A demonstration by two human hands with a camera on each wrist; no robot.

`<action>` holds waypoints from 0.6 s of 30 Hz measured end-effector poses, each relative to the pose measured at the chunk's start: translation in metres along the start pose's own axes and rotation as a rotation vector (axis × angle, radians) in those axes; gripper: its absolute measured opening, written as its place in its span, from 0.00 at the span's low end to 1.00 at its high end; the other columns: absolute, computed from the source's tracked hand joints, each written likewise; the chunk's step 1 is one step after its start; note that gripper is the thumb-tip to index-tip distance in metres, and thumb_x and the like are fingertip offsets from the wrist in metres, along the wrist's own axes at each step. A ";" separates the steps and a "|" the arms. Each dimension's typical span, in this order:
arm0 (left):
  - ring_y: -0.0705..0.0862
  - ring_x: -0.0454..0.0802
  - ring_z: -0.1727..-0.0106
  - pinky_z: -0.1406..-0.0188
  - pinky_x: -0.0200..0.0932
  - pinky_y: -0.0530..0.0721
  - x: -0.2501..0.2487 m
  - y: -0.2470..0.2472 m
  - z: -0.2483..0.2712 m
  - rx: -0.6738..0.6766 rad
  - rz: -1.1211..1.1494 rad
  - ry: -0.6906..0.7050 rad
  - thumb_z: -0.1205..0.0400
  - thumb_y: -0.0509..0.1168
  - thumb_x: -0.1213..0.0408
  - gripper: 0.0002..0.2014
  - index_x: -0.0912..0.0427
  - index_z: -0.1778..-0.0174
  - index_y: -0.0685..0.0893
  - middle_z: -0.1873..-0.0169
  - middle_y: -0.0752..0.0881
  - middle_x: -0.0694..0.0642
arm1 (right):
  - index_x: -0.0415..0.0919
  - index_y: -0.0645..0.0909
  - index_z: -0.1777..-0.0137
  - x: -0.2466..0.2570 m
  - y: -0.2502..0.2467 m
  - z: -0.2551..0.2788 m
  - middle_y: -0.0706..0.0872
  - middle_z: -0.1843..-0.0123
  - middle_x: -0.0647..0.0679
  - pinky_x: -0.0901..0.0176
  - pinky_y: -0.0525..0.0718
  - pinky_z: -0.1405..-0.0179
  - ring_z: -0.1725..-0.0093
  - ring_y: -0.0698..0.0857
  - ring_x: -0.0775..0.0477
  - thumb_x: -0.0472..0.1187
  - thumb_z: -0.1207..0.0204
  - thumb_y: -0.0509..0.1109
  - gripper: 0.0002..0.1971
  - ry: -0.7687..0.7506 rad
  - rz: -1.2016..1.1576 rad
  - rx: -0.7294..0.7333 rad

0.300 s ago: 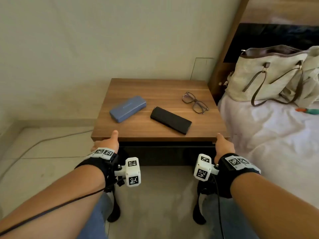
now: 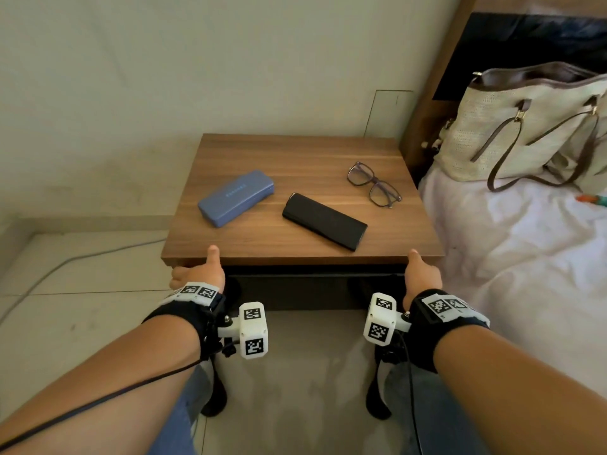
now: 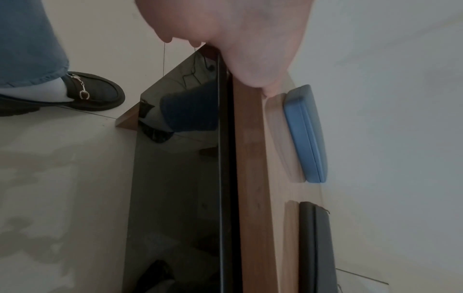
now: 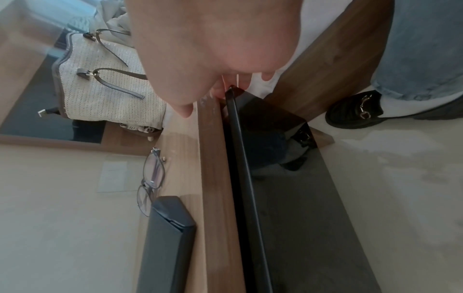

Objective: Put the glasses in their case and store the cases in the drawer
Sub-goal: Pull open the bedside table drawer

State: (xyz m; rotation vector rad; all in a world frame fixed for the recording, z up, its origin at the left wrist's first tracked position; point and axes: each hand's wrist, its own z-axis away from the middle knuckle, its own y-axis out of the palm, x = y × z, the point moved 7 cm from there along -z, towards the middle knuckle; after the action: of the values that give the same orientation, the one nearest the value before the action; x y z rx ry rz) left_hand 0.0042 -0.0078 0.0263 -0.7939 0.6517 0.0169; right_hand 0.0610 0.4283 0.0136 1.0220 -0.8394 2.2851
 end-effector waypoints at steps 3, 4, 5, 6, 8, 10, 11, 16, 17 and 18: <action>0.63 0.67 0.20 0.21 0.62 0.61 0.003 0.002 -0.001 0.003 0.057 0.032 0.24 0.62 0.34 0.45 0.62 0.19 0.59 0.23 0.66 0.64 | 0.37 0.75 0.27 -0.001 -0.008 0.007 0.80 0.30 0.38 0.47 0.77 0.36 0.33 0.80 0.33 0.55 0.22 0.61 0.28 -0.012 0.019 -0.059; 0.64 0.67 0.20 0.21 0.62 0.62 0.004 0.003 -0.003 0.001 0.075 0.033 0.24 0.62 0.34 0.45 0.61 0.19 0.60 0.23 0.66 0.63 | 0.38 0.75 0.27 -0.003 -0.009 0.005 0.79 0.30 0.38 0.47 0.77 0.36 0.33 0.80 0.34 0.54 0.22 0.61 0.28 -0.027 0.021 -0.069; 0.64 0.66 0.21 0.22 0.62 0.63 0.005 0.004 -0.005 0.006 0.092 0.036 0.24 0.63 0.34 0.45 0.61 0.19 0.61 0.23 0.67 0.63 | 0.38 0.74 0.26 -0.001 -0.010 0.011 0.79 0.29 0.38 0.47 0.77 0.35 0.33 0.80 0.34 0.53 0.21 0.61 0.27 -0.044 0.024 -0.071; 0.65 0.66 0.21 0.22 0.62 0.64 0.005 0.004 -0.004 0.002 0.102 0.045 0.24 0.63 0.35 0.44 0.61 0.20 0.61 0.23 0.67 0.62 | 0.38 0.73 0.26 -0.002 -0.011 0.011 0.78 0.28 0.38 0.47 0.77 0.35 0.32 0.79 0.34 0.52 0.21 0.61 0.27 -0.057 0.028 -0.075; 0.66 0.65 0.22 0.22 0.60 0.64 0.006 -0.001 0.001 -0.007 0.129 0.057 0.24 0.63 0.35 0.43 0.60 0.20 0.62 0.24 0.67 0.62 | 0.38 0.73 0.26 -0.003 -0.012 0.013 0.78 0.28 0.37 0.47 0.76 0.35 0.32 0.79 0.34 0.51 0.21 0.61 0.27 -0.057 0.042 -0.075; 0.67 0.65 0.22 0.23 0.59 0.65 0.009 -0.001 0.000 -0.006 0.138 0.062 0.23 0.63 0.36 0.42 0.60 0.20 0.63 0.24 0.68 0.62 | 0.37 0.73 0.27 -0.003 -0.012 0.015 0.78 0.29 0.37 0.47 0.77 0.37 0.33 0.79 0.33 0.51 0.21 0.61 0.26 -0.046 0.066 -0.064; 0.68 0.64 0.23 0.23 0.59 0.65 0.011 -0.004 0.003 -0.007 0.150 0.062 0.23 0.63 0.36 0.41 0.60 0.21 0.64 0.25 0.69 0.62 | 0.37 0.73 0.27 -0.003 -0.013 0.018 0.78 0.29 0.37 0.47 0.77 0.38 0.33 0.79 0.33 0.51 0.21 0.61 0.27 -0.037 0.072 -0.061; 0.70 0.68 0.25 0.25 0.60 0.68 0.021 -0.009 0.002 0.017 0.127 0.027 0.27 0.66 0.39 0.42 0.59 0.23 0.64 0.26 0.71 0.65 | 0.40 0.69 0.22 -0.007 -0.018 0.029 0.75 0.24 0.40 0.45 0.75 0.33 0.28 0.76 0.32 0.52 0.21 0.62 0.29 -0.002 0.133 -0.068; 0.71 0.68 0.27 0.26 0.62 0.69 0.024 -0.009 0.001 0.027 0.120 0.014 0.33 0.69 0.40 0.44 0.57 0.24 0.64 0.27 0.72 0.65 | 0.40 0.69 0.22 -0.007 -0.019 0.033 0.75 0.24 0.39 0.44 0.75 0.33 0.28 0.76 0.32 0.52 0.22 0.62 0.30 0.004 0.141 -0.069; 0.73 0.69 0.29 0.28 0.63 0.71 0.027 -0.008 0.001 0.037 0.124 -0.002 0.39 0.70 0.42 0.46 0.55 0.26 0.63 0.29 0.73 0.66 | 0.40 0.69 0.22 -0.008 -0.020 0.036 0.75 0.25 0.38 0.43 0.75 0.32 0.29 0.77 0.32 0.52 0.22 0.62 0.29 0.009 0.155 -0.080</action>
State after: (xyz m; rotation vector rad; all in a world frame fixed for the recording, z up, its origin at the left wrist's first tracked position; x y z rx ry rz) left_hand 0.0280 -0.0190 0.0172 -0.7167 0.6967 0.1186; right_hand 0.0958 0.4153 0.0333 0.9404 -1.0300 2.3601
